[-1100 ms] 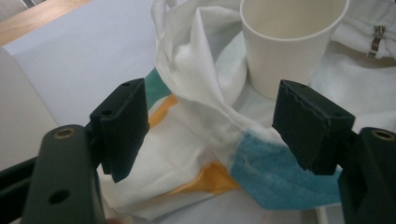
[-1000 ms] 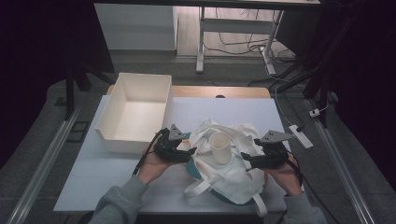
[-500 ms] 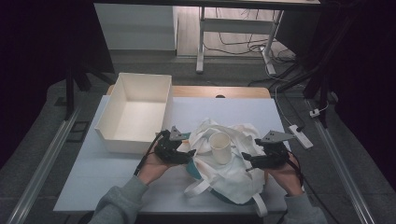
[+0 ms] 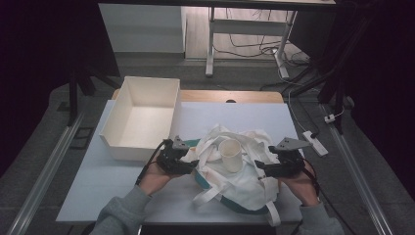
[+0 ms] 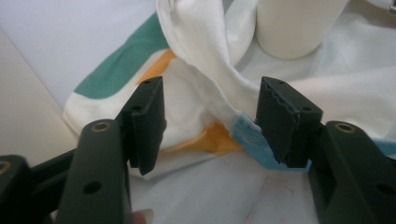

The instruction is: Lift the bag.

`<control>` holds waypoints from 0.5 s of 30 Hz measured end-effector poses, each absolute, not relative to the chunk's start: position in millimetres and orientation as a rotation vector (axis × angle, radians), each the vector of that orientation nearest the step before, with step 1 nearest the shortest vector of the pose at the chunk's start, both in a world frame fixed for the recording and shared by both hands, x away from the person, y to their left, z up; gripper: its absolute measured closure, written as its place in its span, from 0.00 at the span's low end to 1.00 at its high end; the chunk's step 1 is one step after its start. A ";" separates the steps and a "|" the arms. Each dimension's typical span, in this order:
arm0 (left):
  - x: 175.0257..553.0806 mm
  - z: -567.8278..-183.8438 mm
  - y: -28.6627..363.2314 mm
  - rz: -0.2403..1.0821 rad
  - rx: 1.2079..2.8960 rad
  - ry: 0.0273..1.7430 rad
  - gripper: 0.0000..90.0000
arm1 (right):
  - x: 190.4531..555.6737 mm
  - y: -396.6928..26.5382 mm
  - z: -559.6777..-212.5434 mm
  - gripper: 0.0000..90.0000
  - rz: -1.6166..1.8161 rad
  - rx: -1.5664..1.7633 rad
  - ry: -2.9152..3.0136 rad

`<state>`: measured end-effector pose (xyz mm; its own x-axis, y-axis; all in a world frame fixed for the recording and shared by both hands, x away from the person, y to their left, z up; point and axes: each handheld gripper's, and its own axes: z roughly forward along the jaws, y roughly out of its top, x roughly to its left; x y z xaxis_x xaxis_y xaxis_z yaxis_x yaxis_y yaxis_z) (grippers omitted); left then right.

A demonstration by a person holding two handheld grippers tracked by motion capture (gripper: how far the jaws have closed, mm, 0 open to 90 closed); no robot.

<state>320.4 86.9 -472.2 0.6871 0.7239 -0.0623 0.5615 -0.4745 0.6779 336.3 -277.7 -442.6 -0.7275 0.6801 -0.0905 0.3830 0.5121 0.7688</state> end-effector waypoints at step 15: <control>326.9 -497.5 79.6 0.161 2.298 0.949 0.76 | 333.6 -278.6 -442.9 0.27 1.055 0.881 2.389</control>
